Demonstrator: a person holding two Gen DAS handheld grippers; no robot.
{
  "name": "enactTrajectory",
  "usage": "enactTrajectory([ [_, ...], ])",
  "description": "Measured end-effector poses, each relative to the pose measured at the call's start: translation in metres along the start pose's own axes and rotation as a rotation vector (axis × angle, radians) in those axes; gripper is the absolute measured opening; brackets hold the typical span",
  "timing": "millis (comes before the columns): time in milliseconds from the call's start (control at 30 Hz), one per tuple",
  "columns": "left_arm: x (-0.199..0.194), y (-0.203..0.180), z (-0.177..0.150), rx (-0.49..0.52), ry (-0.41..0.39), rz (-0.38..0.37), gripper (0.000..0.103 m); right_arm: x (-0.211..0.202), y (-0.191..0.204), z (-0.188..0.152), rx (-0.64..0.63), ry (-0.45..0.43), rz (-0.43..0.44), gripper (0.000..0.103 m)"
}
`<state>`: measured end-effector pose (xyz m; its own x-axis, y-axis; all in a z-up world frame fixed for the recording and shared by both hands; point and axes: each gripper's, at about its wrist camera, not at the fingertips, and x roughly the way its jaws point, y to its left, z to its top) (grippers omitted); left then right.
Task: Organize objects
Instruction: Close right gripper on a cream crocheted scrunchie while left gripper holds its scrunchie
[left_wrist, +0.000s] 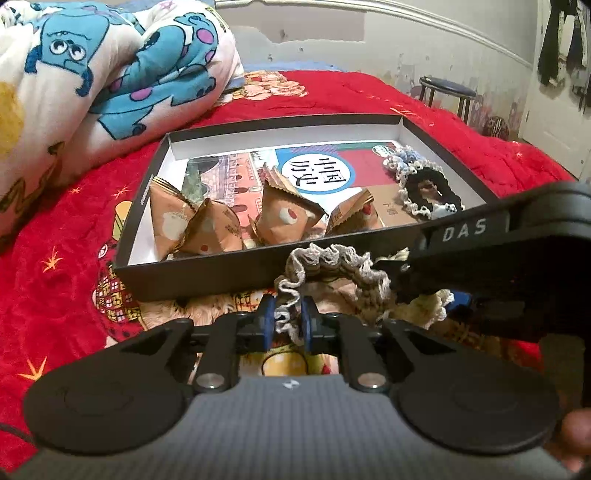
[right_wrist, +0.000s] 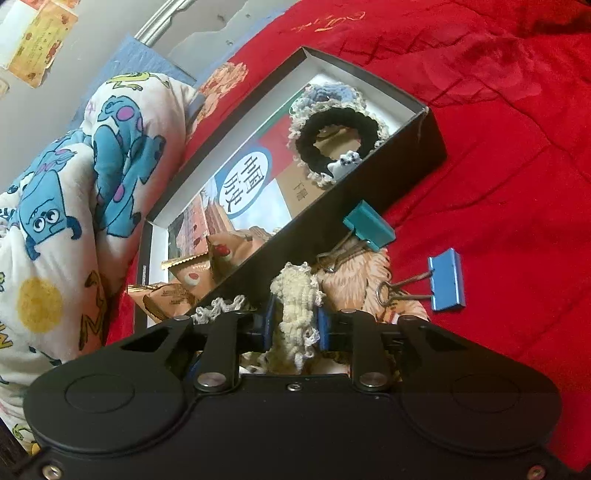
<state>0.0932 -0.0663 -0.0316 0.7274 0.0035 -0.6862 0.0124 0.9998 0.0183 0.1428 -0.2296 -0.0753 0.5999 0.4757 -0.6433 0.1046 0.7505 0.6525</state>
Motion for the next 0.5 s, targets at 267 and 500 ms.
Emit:
enactTrajectory([
  [267, 0.0054, -0.0022, -0.0023, 0.003, -0.007, -0.011, 0.012, 0.0091, 0.0054, 0.0007, -0.023, 0.023, 0.016, 0.017],
  [500, -0.0025, -0.0034, -0.0001, 0.007, -0.031, -0.004, 0.011, 0.0019, 0.0098, -0.0005, -0.034, 0.004, 0.017, 0.014],
])
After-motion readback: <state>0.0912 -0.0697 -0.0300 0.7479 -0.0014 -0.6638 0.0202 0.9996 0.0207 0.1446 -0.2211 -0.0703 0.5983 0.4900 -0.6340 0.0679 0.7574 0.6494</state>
